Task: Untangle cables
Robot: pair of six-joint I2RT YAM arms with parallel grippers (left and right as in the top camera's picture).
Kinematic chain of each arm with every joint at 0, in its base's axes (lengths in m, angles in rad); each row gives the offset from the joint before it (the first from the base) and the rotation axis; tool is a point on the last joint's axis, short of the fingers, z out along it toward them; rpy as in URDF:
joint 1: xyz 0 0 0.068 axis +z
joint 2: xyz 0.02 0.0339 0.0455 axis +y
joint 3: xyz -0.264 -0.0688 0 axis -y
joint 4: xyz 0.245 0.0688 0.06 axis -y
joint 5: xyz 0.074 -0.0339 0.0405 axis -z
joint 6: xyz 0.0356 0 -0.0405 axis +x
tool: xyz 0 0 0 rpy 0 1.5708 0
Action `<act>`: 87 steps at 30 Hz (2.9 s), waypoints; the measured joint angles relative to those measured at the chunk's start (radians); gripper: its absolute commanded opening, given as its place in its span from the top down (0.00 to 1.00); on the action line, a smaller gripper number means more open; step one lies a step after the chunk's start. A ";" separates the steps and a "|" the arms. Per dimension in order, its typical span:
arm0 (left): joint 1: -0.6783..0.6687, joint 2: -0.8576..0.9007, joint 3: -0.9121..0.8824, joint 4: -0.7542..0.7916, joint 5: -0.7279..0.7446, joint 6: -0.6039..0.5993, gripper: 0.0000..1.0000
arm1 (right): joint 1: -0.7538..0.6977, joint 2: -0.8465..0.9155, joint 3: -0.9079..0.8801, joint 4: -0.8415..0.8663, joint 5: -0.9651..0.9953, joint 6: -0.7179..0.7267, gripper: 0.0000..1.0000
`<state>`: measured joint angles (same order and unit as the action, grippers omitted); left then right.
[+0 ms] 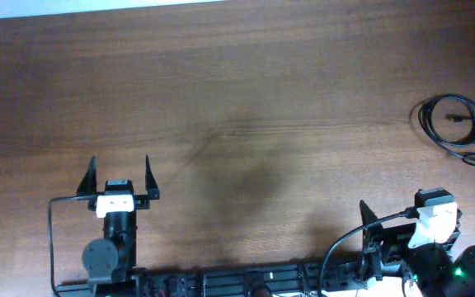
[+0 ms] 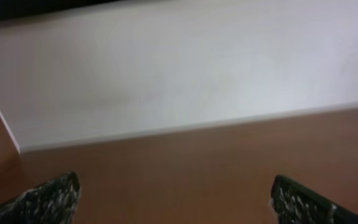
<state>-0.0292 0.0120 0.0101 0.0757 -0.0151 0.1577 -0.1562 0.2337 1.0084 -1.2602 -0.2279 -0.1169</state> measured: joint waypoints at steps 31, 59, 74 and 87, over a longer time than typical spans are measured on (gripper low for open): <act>0.000 0.000 0.000 -0.147 -0.054 0.002 0.01 | 0.000 0.000 0.000 0.000 0.000 0.000 0.01; 0.000 0.000 0.000 -0.146 -0.087 -0.001 0.01 | 0.000 0.000 0.000 0.000 0.000 0.000 0.01; 0.000 0.000 0.000 -0.144 -0.093 -0.002 0.01 | 0.021 -0.101 -0.278 0.525 0.017 0.010 0.01; 0.000 0.000 0.000 -0.144 -0.094 -0.001 0.01 | 0.054 -0.218 -0.733 1.247 0.011 0.249 0.01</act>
<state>-0.0292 0.0120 0.0101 -0.0681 -0.1089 0.1566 -0.1020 0.0158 0.2752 -0.0135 -0.2169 0.1318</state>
